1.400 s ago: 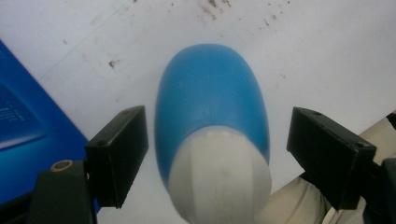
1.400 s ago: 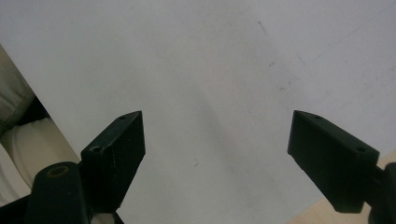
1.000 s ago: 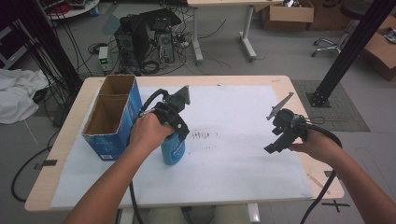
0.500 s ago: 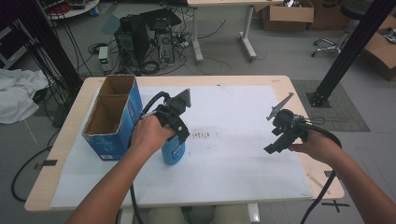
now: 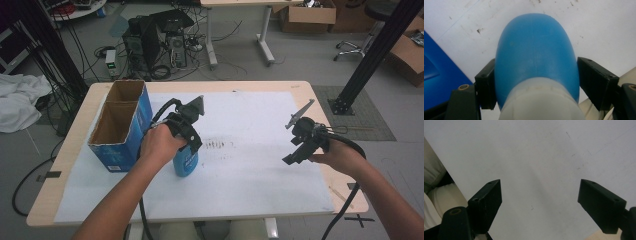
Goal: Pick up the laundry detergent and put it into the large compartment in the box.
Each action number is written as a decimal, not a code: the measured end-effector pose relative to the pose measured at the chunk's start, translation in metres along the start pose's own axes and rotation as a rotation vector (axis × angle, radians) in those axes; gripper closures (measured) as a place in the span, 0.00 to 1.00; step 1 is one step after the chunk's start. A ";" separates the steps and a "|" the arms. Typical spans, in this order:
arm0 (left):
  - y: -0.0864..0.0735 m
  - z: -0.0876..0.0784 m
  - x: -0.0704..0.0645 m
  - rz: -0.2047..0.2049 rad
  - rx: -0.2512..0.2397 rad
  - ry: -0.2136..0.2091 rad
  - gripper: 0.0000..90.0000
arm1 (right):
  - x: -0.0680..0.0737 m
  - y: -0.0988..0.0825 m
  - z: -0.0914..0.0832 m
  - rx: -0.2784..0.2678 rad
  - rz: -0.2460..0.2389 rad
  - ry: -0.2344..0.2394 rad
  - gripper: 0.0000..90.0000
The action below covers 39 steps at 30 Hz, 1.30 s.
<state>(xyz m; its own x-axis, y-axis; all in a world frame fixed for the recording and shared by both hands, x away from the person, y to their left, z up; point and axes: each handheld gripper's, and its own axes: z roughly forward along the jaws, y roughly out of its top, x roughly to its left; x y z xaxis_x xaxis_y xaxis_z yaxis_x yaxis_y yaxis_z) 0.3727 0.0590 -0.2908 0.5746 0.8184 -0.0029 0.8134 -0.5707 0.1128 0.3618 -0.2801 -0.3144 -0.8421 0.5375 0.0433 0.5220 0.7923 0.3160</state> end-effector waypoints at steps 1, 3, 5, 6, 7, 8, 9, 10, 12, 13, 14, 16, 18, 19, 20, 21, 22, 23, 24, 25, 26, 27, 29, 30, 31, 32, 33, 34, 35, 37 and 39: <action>0.000 0.000 0.000 0.002 0.002 0.001 0.29 | 0.000 0.000 0.000 0.001 -0.003 0.000 0.21; 0.000 0.000 0.000 0.002 -0.002 0.004 0.30 | 0.000 0.000 0.000 0.002 -0.004 -0.001 0.21; -0.001 -0.001 0.000 0.000 -0.002 0.005 0.30 | 0.000 0.000 0.000 0.001 -0.002 0.000 0.21; -0.001 -0.001 0.001 -0.001 -0.003 0.005 0.30 | 0.000 0.000 0.000 0.001 -0.002 0.000 0.21; -0.001 -0.001 0.001 0.000 -0.002 0.006 0.31 | 0.000 -0.001 0.000 0.000 0.000 0.001 0.21; -0.001 -0.001 0.001 -0.001 -0.003 0.006 0.31 | 0.000 -0.001 0.000 -0.002 -0.001 0.000 0.21; -0.001 -0.001 0.001 -0.001 -0.004 0.005 0.31 | 0.000 -0.001 0.000 -0.002 -0.001 0.000 0.21; -0.001 -0.001 0.001 0.000 -0.004 0.005 0.31 | 0.000 -0.001 0.000 -0.002 0.000 0.001 0.21; -0.001 -0.001 0.000 -0.004 -0.007 0.009 0.31 | 0.000 -0.001 0.000 0.001 0.000 0.001 0.21; -0.001 -0.001 0.000 -0.004 -0.007 0.008 0.31 | 0.000 0.000 0.000 0.000 -0.002 0.001 0.21; -0.001 -0.001 0.000 -0.003 -0.007 0.008 0.32 | 0.000 0.000 0.001 0.001 -0.002 0.001 0.21; -0.001 -0.001 0.001 -0.005 -0.009 0.009 0.32 | 0.001 0.000 0.001 0.001 -0.001 0.003 0.21; -0.001 -0.002 0.001 -0.003 -0.010 0.010 0.34 | 0.001 0.000 0.001 0.000 -0.003 0.004 0.21; -0.002 -0.002 0.001 -0.008 -0.014 0.011 0.34 | 0.001 0.000 0.001 0.000 -0.005 0.003 0.21; -0.002 -0.002 0.002 -0.007 -0.016 0.010 0.34 | 0.001 0.000 0.001 0.000 -0.003 0.003 0.21; -0.002 -0.002 0.002 -0.008 -0.017 0.011 0.35 | 0.000 0.000 0.001 0.002 0.000 0.002 0.21; -0.002 -0.002 0.001 -0.008 -0.017 0.013 0.35 | 0.000 0.000 0.001 0.002 0.000 0.002 0.21; -0.002 -0.002 0.002 -0.008 -0.016 0.015 0.35 | 0.000 0.000 0.001 0.003 -0.003 0.002 0.21; -0.002 -0.001 0.001 -0.009 -0.016 0.015 0.35 | 0.001 0.000 0.001 0.002 0.000 0.003 0.21; -0.002 -0.001 0.001 -0.008 -0.016 0.015 0.35 | 0.001 0.000 0.002 0.001 -0.001 0.004 0.21; -0.002 -0.001 0.001 -0.005 -0.014 0.016 0.35 | 0.001 0.000 0.002 0.003 -0.002 0.005 0.21; -0.002 -0.001 0.001 -0.008 -0.017 0.017 0.35 | 0.001 0.000 0.002 0.003 -0.002 0.005 0.21; -0.002 -0.001 0.001 -0.009 -0.019 0.019 0.35 | 0.001 0.000 0.003 0.003 -0.004 0.006 0.21; -0.002 -0.001 0.001 -0.009 -0.019 0.019 0.36 | 0.001 0.000 0.003 0.003 -0.006 0.008 0.21; -0.002 -0.001 0.001 -0.010 -0.019 0.020 0.36 | 0.001 0.000 0.003 0.003 -0.006 0.008 0.21; -0.002 -0.001 0.001 -0.011 -0.019 0.021 0.36 | 0.001 0.000 0.004 0.002 -0.003 0.008 0.21; -0.002 -0.001 0.001 -0.012 -0.020 0.021 0.36 | 0.001 0.000 0.004 0.002 -0.003 0.009 0.21; -0.002 -0.001 0.001 -0.013 -0.022 0.023 0.36 | 0.001 0.000 0.004 0.002 -0.003 0.009 0.21; -0.002 -0.001 0.001 -0.013 -0.023 0.026 0.37 | 0.001 0.000 0.004 0.003 -0.002 0.009 0.21; -0.002 -0.001 0.001 -0.013 -0.025 0.029 0.38 | 0.001 0.000 0.004 0.003 -0.003 0.010 0.21; -0.002 -0.001 0.001 -0.013 -0.027 0.031 0.39 | 0.001 -0.001 0.004 0.006 -0.003 0.009 0.21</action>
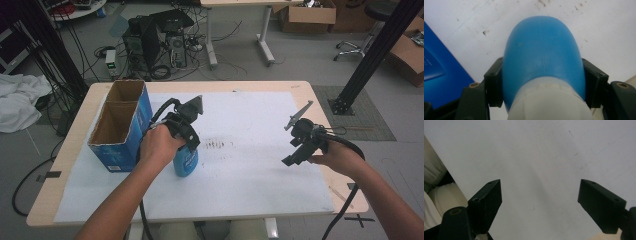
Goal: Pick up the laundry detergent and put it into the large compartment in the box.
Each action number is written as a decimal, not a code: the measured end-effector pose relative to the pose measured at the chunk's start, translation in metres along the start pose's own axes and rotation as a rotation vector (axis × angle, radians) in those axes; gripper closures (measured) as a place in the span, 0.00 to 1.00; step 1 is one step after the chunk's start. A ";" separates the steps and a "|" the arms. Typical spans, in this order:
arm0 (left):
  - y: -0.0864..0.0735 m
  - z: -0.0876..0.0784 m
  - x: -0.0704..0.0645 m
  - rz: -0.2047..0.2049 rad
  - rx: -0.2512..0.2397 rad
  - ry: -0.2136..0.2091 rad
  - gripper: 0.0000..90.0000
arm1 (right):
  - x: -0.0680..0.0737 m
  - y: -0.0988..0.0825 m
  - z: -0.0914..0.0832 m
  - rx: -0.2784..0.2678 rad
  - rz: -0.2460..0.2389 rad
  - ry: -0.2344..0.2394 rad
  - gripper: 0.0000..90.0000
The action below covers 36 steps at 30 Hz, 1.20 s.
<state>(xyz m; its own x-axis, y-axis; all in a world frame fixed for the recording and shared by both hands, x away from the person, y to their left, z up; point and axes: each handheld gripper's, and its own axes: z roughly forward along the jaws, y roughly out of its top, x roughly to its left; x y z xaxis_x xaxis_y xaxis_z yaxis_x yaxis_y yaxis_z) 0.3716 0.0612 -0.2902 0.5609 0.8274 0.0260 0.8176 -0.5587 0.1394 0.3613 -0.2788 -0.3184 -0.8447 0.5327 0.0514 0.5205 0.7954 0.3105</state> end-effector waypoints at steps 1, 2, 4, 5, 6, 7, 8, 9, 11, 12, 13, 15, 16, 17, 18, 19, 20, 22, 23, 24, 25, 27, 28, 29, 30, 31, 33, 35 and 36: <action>0.000 0.000 0.000 0.000 -0.001 0.000 0.39 | 0.000 0.000 0.000 0.003 0.003 0.000 0.21; 0.000 0.000 0.000 -0.001 -0.001 0.000 0.39 | 0.000 0.000 0.000 0.003 0.003 0.000 0.21; 0.000 0.000 0.000 0.001 -0.004 0.007 0.40 | 0.000 0.000 0.000 0.002 0.001 0.000 0.21; 0.000 0.000 0.000 0.004 -0.002 0.008 0.41 | 0.000 0.000 0.000 0.002 -0.001 0.000 0.21; 0.000 0.000 0.000 0.000 -0.006 0.006 0.41 | 0.000 0.000 0.001 0.000 -0.002 0.000 0.21; -0.001 0.000 0.000 0.001 -0.007 0.005 0.41 | 0.000 0.000 0.001 0.000 -0.002 0.000 0.21; -0.001 0.000 0.000 0.005 -0.004 0.007 0.41 | 0.000 0.000 0.001 0.000 -0.002 0.001 0.22; -0.001 0.000 0.000 0.004 -0.007 0.006 0.41 | 0.000 0.001 0.001 0.001 -0.003 0.000 0.22; -0.001 0.000 0.000 0.006 -0.008 0.005 0.41 | 0.000 0.001 0.001 0.003 -0.001 0.001 0.22; -0.001 0.000 0.000 0.007 -0.009 0.004 0.41 | 0.000 0.001 0.001 0.002 -0.003 0.002 0.22; -0.001 -0.001 0.000 0.006 -0.009 0.002 0.41 | 0.000 0.001 0.001 0.002 -0.005 0.001 0.22; -0.001 -0.001 0.001 0.007 -0.011 0.001 0.42 | 0.001 0.001 0.001 0.001 -0.003 0.002 0.22; -0.001 -0.001 0.001 0.008 -0.013 -0.001 0.42 | 0.000 0.001 0.000 -0.002 -0.004 0.001 0.22; -0.001 -0.001 0.002 0.009 -0.015 -0.002 0.42 | 0.001 0.001 0.000 -0.002 0.003 0.002 0.22; -0.002 -0.003 0.002 0.008 -0.018 -0.006 0.42 | 0.000 0.000 0.000 -0.003 0.001 0.001 0.22; -0.002 -0.005 0.004 0.005 -0.023 -0.013 0.42 | 0.000 0.000 0.000 -0.001 0.004 0.001 0.22; -0.003 -0.008 0.005 0.003 -0.026 -0.020 0.42 | 0.000 0.000 0.000 -0.001 0.004 0.001 0.22; -0.003 -0.018 0.008 -0.003 -0.029 -0.038 0.42 | -0.001 -0.001 0.000 0.001 0.000 -0.001 0.22; -0.004 -0.022 0.010 -0.003 -0.030 -0.042 0.42 | -0.001 -0.001 0.000 0.001 -0.001 -0.002 0.22; -0.004 -0.029 0.012 -0.009 -0.033 -0.048 0.42 | -0.001 -0.001 -0.001 0.002 0.001 -0.002 0.22; -0.004 -0.036 0.014 -0.010 -0.035 -0.048 0.42 | 0.000 -0.001 -0.001 0.000 0.003 -0.001 0.22; -0.004 -0.047 0.016 -0.024 -0.042 -0.045 0.42 | 0.000 0.000 -0.001 -0.007 -0.002 -0.002 0.22; -0.004 -0.054 0.017 -0.028 -0.047 -0.040 0.42 | 0.000 0.000 -0.001 -0.010 -0.002 -0.001 0.22; -0.004 -0.061 0.018 -0.030 -0.048 -0.032 0.42 | 0.000 0.000 -0.001 -0.010 -0.002 -0.001 0.22; -0.004 -0.070 0.020 -0.027 -0.052 -0.023 0.42 | 0.001 0.001 -0.001 -0.009 -0.003 -0.001 0.22; -0.004 -0.078 0.022 -0.030 -0.057 -0.019 0.42 | 0.001 0.001 0.000 -0.007 -0.010 -0.002 0.22; -0.004 -0.090 0.026 -0.048 -0.075 -0.017 0.42 | 0.001 0.001 0.000 -0.008 -0.008 -0.001 0.22; -0.005 -0.108 0.033 -0.076 -0.092 -0.016 0.42 | 0.002 0.002 0.000 -0.005 -0.014 -0.001 0.22; -0.005 -0.112 0.034 -0.079 -0.094 -0.016 0.42 | 0.003 0.002 0.000 -0.004 -0.011 -0.001 0.22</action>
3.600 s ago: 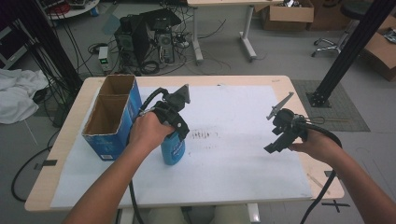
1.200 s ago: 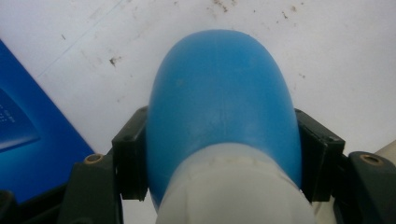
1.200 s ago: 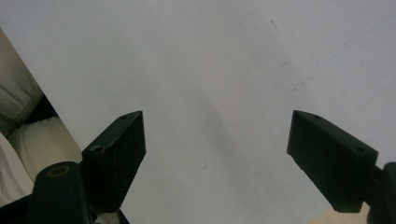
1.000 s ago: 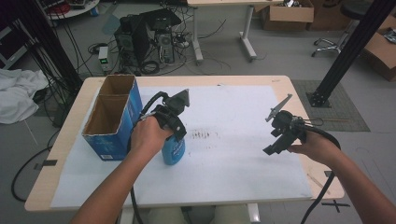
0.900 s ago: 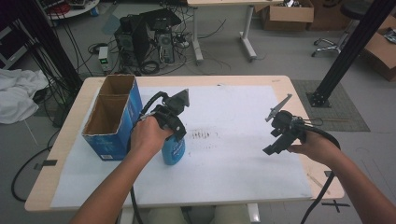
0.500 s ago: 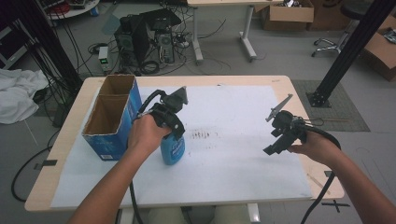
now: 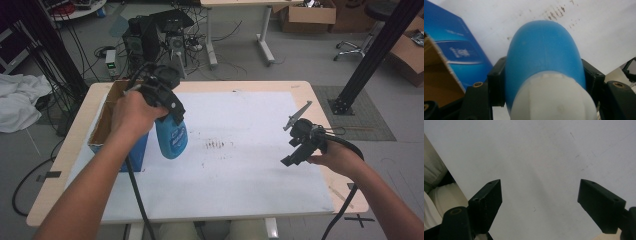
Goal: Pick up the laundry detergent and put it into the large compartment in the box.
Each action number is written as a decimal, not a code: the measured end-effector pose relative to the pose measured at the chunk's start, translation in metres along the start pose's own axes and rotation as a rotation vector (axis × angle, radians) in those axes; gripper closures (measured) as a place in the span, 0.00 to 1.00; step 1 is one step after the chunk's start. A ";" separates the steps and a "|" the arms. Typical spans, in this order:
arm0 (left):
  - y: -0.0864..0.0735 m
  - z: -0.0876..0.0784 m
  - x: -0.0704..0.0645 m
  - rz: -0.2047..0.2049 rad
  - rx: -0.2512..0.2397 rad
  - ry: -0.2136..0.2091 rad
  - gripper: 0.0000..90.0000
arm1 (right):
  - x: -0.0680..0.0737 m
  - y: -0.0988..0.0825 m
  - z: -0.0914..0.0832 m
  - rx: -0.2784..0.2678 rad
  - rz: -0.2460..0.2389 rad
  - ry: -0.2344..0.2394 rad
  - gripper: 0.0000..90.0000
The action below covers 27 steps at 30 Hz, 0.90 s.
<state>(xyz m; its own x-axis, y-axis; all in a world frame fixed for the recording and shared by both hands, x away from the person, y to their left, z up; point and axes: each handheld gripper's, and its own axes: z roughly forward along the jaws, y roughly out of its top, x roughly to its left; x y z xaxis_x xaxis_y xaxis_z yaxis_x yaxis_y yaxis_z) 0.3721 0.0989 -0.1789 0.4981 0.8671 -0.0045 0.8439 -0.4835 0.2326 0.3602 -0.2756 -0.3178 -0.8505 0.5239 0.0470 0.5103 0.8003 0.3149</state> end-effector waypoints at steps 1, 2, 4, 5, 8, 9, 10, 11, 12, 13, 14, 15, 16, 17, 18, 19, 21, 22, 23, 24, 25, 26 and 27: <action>0.000 -0.004 0.002 -0.008 -0.005 0.001 0.42 | 0.000 0.000 0.000 0.001 -0.002 -0.003 0.22; 0.001 -0.009 0.004 -0.013 -0.005 0.002 0.42 | 0.000 0.000 0.000 -0.001 -0.007 -0.005 0.22; 0.002 -0.019 0.008 -0.025 -0.009 0.008 0.42 | 0.001 0.001 -0.001 -0.001 -0.006 -0.006 0.22; 0.003 -0.023 0.010 -0.029 -0.010 0.014 0.42 | 0.001 0.001 -0.001 -0.002 -0.004 -0.008 0.22; 0.004 -0.035 0.015 -0.040 -0.008 0.023 0.42 | 0.001 0.001 -0.002 -0.004 -0.007 -0.008 0.22; 0.005 -0.041 0.019 -0.050 -0.011 0.024 0.42 | 0.001 0.001 -0.002 -0.003 -0.005 -0.007 0.22; 0.006 -0.044 0.021 -0.056 -0.011 0.022 0.42 | 0.001 0.001 -0.002 -0.002 -0.007 -0.007 0.22; 0.006 -0.050 0.024 -0.067 -0.014 0.023 0.42 | 0.001 0.001 -0.001 -0.001 -0.005 -0.007 0.22; 0.007 -0.055 0.026 -0.075 -0.015 0.025 0.42 | 0.000 0.001 -0.001 0.000 -0.007 -0.008 0.22; 0.007 -0.058 0.028 -0.082 -0.021 0.026 0.42 | 0.000 0.000 -0.001 0.000 -0.004 -0.007 0.22; 0.007 -0.063 0.031 -0.098 -0.026 0.029 0.42 | 0.000 0.000 -0.001 -0.003 -0.006 -0.009 0.22; 0.007 -0.067 0.033 -0.108 -0.028 0.033 0.42 | 0.000 0.000 -0.001 -0.003 -0.006 -0.009 0.22; 0.007 -0.072 0.037 -0.122 -0.022 0.038 0.42 | -0.002 0.000 -0.001 -0.011 -0.009 -0.012 0.22; 0.007 -0.075 0.039 -0.138 -0.028 0.040 0.42 | -0.002 0.000 -0.001 -0.011 -0.009 -0.012 0.22; 0.007 -0.079 0.043 -0.151 -0.023 0.044 0.42 | -0.002 0.000 0.000 -0.012 -0.009 -0.010 0.22; 0.006 -0.084 0.046 -0.172 -0.031 0.050 0.42 | -0.003 0.000 0.000 -0.014 -0.009 -0.011 0.22; 0.005 -0.089 0.051 -0.189 -0.031 0.062 0.42 | -0.003 0.001 0.001 -0.012 -0.009 -0.010 0.22; 0.004 -0.092 0.054 -0.207 -0.038 0.069 0.42 | -0.003 0.001 0.001 -0.014 -0.011 -0.009 0.22; 0.003 -0.094 0.058 -0.228 -0.043 0.070 0.42 | -0.003 0.002 0.002 -0.015 -0.014 -0.008 0.22; 0.002 -0.095 0.060 -0.239 -0.038 0.071 0.42 | -0.004 0.002 0.002 -0.015 -0.014 -0.006 0.22; 0.000 -0.096 0.063 -0.253 -0.042 0.075 0.42 | -0.004 0.002 0.002 -0.015 -0.016 -0.006 0.22; -0.001 -0.097 0.067 -0.275 -0.039 0.083 0.42 | -0.003 0.003 0.002 -0.016 -0.016 -0.004 0.22; -0.002 -0.098 0.069 -0.282 -0.038 0.088 0.42 | -0.003 0.003 0.003 -0.016 -0.020 -0.005 0.22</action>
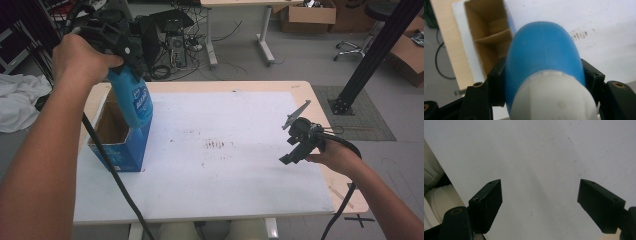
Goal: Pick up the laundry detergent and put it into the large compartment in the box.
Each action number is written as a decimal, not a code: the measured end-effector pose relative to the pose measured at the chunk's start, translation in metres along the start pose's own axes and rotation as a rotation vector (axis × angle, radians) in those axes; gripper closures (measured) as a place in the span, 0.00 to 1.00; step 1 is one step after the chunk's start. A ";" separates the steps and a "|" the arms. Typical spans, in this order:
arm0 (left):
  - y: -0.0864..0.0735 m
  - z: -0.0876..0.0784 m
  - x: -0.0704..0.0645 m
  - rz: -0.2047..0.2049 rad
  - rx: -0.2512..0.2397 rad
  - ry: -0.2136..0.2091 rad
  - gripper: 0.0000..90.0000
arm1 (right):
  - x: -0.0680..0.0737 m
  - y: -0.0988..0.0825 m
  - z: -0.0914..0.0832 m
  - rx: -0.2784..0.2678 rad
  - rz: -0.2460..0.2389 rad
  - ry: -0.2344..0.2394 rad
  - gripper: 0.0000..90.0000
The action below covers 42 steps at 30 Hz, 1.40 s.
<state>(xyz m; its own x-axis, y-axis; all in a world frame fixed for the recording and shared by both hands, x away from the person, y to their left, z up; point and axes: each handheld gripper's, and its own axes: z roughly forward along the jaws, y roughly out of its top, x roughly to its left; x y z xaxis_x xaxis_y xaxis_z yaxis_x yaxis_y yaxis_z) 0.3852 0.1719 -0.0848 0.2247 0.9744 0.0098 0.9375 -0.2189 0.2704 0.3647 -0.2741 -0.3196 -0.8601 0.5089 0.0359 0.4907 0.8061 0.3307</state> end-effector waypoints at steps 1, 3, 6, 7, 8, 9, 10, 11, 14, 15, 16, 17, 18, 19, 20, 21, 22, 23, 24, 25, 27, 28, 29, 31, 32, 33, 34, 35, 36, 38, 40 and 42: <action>-0.001 0.000 0.004 -0.022 0.002 0.006 0.42 | 0.000 0.000 0.000 0.001 -0.004 0.000 0.22; -0.002 -0.002 0.012 -0.061 -0.012 0.013 0.42 | 0.000 0.000 0.000 -0.002 -0.006 -0.003 0.22; -0.003 -0.006 0.021 -0.100 -0.025 0.028 0.42 | -0.002 -0.001 0.000 -0.004 -0.005 -0.004 0.22; -0.004 -0.007 0.024 -0.112 -0.027 0.036 0.42 | -0.002 -0.001 0.000 -0.005 -0.005 -0.003 0.22; -0.004 -0.008 0.026 -0.122 -0.029 0.040 0.42 | -0.003 -0.001 0.000 -0.006 -0.005 -0.004 0.22; -0.005 -0.009 0.028 -0.133 -0.028 0.046 0.42 | -0.003 -0.002 0.000 -0.009 -0.001 -0.003 0.22; -0.005 -0.009 0.030 -0.143 -0.028 0.052 0.42 | -0.003 -0.002 0.000 -0.009 -0.001 -0.003 0.22; -0.006 -0.008 0.033 -0.155 -0.029 0.056 0.42 | -0.003 -0.002 0.000 -0.009 -0.003 -0.004 0.22; -0.007 -0.008 0.038 -0.175 -0.031 0.066 0.42 | -0.003 -0.003 0.000 -0.009 -0.003 -0.005 0.22; -0.008 -0.007 0.040 -0.182 -0.036 0.071 0.42 | -0.004 -0.003 0.000 -0.004 -0.003 -0.005 0.22; -0.008 -0.006 0.041 -0.182 -0.033 0.076 0.42 | -0.004 -0.003 0.000 -0.003 -0.003 -0.007 0.22; -0.008 -0.005 0.042 -0.182 -0.031 0.081 0.42 | -0.004 -0.003 0.000 -0.003 -0.002 -0.006 0.22; -0.009 -0.003 0.043 -0.180 -0.028 0.085 0.42 | -0.004 -0.003 0.001 -0.004 -0.003 -0.006 0.22; -0.009 0.000 0.044 -0.182 -0.023 0.087 0.42 | -0.003 -0.003 0.001 -0.004 -0.003 -0.006 0.22; -0.010 0.001 0.045 -0.184 -0.021 0.086 0.42 | -0.003 -0.003 0.001 -0.002 -0.005 -0.006 0.22; -0.010 0.003 0.047 -0.186 -0.025 0.085 0.42 | -0.003 -0.003 0.001 -0.001 -0.005 -0.006 0.22; -0.011 0.006 0.048 -0.188 -0.026 0.084 0.42 | -0.003 -0.003 0.002 -0.003 -0.005 -0.006 0.22; -0.011 0.008 0.050 -0.187 -0.023 0.086 0.42 | -0.003 -0.004 0.002 -0.003 -0.005 -0.005 0.22; -0.011 0.011 0.051 -0.189 -0.022 0.089 0.42 | -0.003 -0.004 0.002 -0.003 -0.005 -0.005 0.22; -0.011 0.013 0.052 -0.187 -0.019 0.093 0.42 | -0.003 -0.004 0.002 -0.002 -0.004 -0.005 0.22; -0.012 0.018 0.053 -0.185 -0.015 0.100 0.42 | -0.003 -0.005 0.002 0.000 -0.003 -0.004 0.22; -0.013 0.021 0.054 -0.184 -0.016 0.101 0.42 | -0.004 -0.005 0.002 0.001 -0.004 -0.005 0.22; -0.014 0.025 0.056 -0.186 -0.018 0.101 0.42 | -0.004 -0.005 0.002 0.002 -0.001 -0.005 0.22; -0.016 0.034 0.059 -0.189 -0.019 0.102 0.42 | -0.005 -0.006 0.002 -0.001 0.002 -0.004 0.22; -0.017 0.038 0.060 -0.189 -0.020 0.103 0.42 | -0.005 -0.007 0.002 0.000 0.006 -0.003 0.22; -0.019 0.042 0.061 -0.189 -0.021 0.105 0.42 | -0.006 -0.007 0.002 -0.004 0.003 -0.005 0.22; -0.019 0.046 0.062 -0.190 -0.021 0.105 0.42 | -0.006 -0.008 0.002 -0.004 0.007 -0.004 0.22; -0.021 0.053 0.063 -0.185 -0.017 0.105 0.42 | -0.006 -0.008 0.002 -0.001 0.007 -0.004 0.22; -0.022 0.056 0.064 -0.185 -0.013 0.105 0.42 | -0.006 -0.008 0.003 0.003 0.006 -0.004 0.22; -0.024 0.066 0.065 -0.184 -0.014 0.103 0.42 | -0.005 -0.009 0.004 0.005 0.010 -0.002 0.22; -0.025 0.076 0.065 -0.182 -0.007 0.099 0.42 | -0.005 -0.009 0.005 0.008 0.007 -0.003 0.22; -0.027 0.086 0.065 -0.178 -0.003 0.092 0.42 | -0.005 -0.009 0.006 0.012 0.004 -0.003 0.22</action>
<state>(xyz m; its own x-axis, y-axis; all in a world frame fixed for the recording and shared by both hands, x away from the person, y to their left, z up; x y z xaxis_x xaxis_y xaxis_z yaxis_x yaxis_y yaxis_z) 0.3976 0.2371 -0.1739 0.0301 0.9983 0.0500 0.9596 -0.0429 0.2782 0.3656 -0.2819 -0.3287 -0.8579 0.5127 0.0341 0.4955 0.8079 0.3190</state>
